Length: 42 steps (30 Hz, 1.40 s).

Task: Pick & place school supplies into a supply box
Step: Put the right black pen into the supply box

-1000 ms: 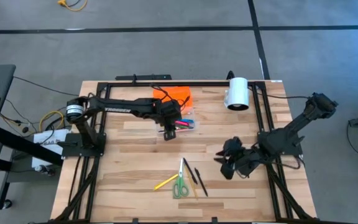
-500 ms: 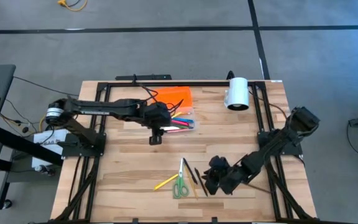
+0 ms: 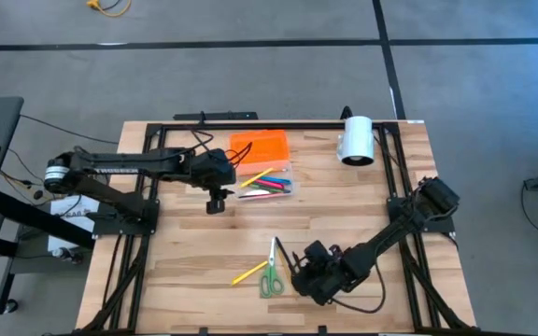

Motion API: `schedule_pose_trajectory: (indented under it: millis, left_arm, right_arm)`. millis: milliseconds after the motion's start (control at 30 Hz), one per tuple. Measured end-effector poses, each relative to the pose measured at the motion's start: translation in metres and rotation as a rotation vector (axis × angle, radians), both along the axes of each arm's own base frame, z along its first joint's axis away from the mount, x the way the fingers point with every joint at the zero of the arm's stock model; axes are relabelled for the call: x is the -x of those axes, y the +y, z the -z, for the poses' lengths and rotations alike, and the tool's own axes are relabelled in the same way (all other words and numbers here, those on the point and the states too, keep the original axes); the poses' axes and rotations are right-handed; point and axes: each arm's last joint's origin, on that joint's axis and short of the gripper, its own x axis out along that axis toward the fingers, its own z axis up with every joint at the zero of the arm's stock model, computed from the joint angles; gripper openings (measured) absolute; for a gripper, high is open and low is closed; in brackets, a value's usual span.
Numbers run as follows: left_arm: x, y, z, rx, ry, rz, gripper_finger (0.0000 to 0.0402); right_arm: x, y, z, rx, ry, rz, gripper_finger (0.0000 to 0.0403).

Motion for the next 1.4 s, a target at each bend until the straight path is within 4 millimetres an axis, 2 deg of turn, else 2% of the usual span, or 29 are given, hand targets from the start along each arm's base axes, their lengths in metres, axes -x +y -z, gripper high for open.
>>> schedule_pose_trajectory:
  millis: [200, 733, 967, 1400]
  left_arm:
    - [0.010, 0.000, -0.002, -0.013, -0.034, -0.024, 0.0153]
    - [0.007, 0.000, -0.006, -0.038, -0.086, -0.032, 0.0153]
    - [0.006, 0.001, -0.007, -0.040, -0.102, -0.032, 0.0153]
    - [0.007, 0.001, -0.007, -0.038, -0.095, -0.033, 0.0153]
  right_arm:
    - [-0.009, 0.001, 0.004, -0.093, 0.024, 0.018, 0.0098]
    - [-0.014, -0.006, 0.010, -0.127, 0.056, 0.056, 0.0098]
    - [-0.019, -0.010, 0.020, -0.145, 0.091, 0.067, 0.0097]
    - [-0.010, -0.017, 0.022, -0.145, 0.226, 0.129, 0.0097]
